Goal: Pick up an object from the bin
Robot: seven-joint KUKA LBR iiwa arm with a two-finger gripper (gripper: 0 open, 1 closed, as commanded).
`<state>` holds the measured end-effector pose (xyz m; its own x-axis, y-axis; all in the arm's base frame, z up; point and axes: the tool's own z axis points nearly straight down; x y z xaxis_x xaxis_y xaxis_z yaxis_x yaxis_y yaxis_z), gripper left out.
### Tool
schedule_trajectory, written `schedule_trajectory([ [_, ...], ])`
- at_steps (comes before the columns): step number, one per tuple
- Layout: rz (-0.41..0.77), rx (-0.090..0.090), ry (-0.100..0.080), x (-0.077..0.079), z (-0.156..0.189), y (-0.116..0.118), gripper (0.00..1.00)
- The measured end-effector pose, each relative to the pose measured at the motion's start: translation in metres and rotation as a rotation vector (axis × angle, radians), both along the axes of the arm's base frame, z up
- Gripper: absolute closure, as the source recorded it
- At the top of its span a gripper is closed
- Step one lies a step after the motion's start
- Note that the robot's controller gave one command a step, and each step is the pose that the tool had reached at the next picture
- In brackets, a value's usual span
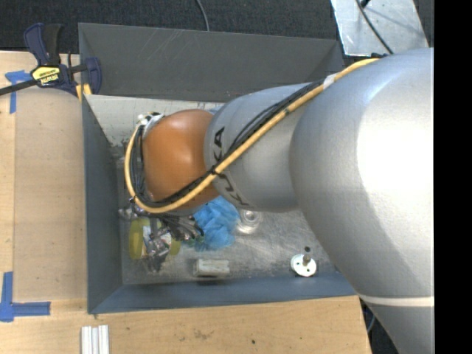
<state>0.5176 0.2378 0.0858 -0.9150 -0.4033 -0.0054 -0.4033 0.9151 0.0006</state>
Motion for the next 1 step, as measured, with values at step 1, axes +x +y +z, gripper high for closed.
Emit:
schedule_trajectory([
  [1,0.0,0.0,0.0,0.0,0.0001,0.0,1.0],
])
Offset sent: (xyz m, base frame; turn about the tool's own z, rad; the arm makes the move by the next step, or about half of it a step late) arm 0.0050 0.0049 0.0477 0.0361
